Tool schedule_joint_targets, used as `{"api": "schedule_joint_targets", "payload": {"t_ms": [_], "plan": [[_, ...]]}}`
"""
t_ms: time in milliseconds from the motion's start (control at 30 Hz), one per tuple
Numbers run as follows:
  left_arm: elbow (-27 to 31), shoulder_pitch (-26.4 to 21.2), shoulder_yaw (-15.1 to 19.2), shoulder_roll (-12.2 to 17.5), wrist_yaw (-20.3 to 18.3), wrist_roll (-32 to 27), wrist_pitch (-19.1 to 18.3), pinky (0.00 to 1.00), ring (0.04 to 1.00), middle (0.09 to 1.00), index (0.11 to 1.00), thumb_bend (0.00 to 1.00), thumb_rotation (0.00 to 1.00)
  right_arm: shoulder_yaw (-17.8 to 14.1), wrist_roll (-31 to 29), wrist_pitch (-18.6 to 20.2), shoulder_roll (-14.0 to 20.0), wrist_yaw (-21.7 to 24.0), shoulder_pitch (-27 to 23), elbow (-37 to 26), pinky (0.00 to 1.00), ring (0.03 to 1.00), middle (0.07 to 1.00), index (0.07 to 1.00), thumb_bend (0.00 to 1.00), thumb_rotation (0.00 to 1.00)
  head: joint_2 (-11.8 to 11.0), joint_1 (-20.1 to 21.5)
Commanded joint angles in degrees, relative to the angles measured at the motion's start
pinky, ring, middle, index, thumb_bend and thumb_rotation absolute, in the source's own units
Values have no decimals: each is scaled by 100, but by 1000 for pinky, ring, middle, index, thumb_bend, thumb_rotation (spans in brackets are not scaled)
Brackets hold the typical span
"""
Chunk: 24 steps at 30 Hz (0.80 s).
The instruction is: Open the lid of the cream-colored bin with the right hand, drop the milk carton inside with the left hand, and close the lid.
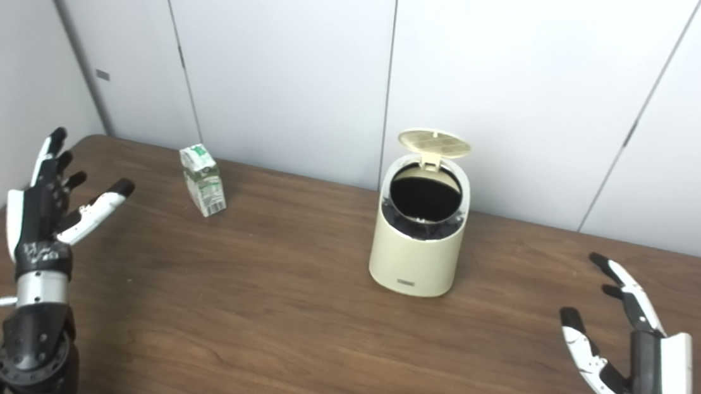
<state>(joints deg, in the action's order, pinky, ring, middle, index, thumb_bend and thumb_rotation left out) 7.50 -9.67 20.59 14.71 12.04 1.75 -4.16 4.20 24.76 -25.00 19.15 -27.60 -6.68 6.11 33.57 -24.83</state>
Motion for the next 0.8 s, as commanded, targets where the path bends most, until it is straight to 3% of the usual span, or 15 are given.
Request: {"api": "schedule_joint_targets", "payload": {"t_ms": [0, 100, 200, 267, 333, 500, 667, 767], "plan": [[86, -216, 55, 256, -141, -112, -349, 969, 1000, 1000, 994, 1000, 426, 3, -16, -190, 37, -22, 111, 118, 673, 797, 815, 791, 197, 735, 5, -102], [279, -242, 49, 321, -205, -106, -989, 959, 995, 999, 981, 1000, 437, -129, -89, -176, -44, 221, 143, -70, 660, 798, 818, 793, 192, 706, -72, -354], [334, -239, 56, 332, -284, -206, -1267, 964, 999, 1000, 996, 1000, 431, -88, -9, -190, 12, 230, 118, -246, 623, 769, 788, 761, 109, 598, -156, -527], [374, -253, 74, 276, -214, -202, -1398, 912, 994, 1000, 1000, 1000, 439, -78, -14, -188, 55, 250, 100, -294, 619, 762, 787, 757, 60, 528, -211, -669], [419, -295, 130, 177, -137, -275, -1498, 813, 989, 1000, 1000, 1000, 447, -82, -19, -189, 97, 231, 76, -257, 615, 766, 788, 757, 65, 580, -262, -791], [493, -454, 154, 124, -146, -399, -1669, 932, 1000, 1000, 1000, 1000, 440, -64, -4, -191, 163, 233, 46, -173, 595, 758, 780, 755, 180, 816, -350, -958], [310, -654, 202, 208, -250, -639, -1506, 999, 1000, 1000, 1000, 1000, 348, -145, 46, -178, 97, 329, 48, -150, 604, 764, 781, 751, 220, 895, -398, -1031], [153, -786, 146, 335, -193, -482, -1576, 1000, 1000, 1000, 1000, 1000, 343, -53, 25, -189, 135, 207, -3, -54, 604, 759, 777, 746, 216, 884, -447, -1076]]}}
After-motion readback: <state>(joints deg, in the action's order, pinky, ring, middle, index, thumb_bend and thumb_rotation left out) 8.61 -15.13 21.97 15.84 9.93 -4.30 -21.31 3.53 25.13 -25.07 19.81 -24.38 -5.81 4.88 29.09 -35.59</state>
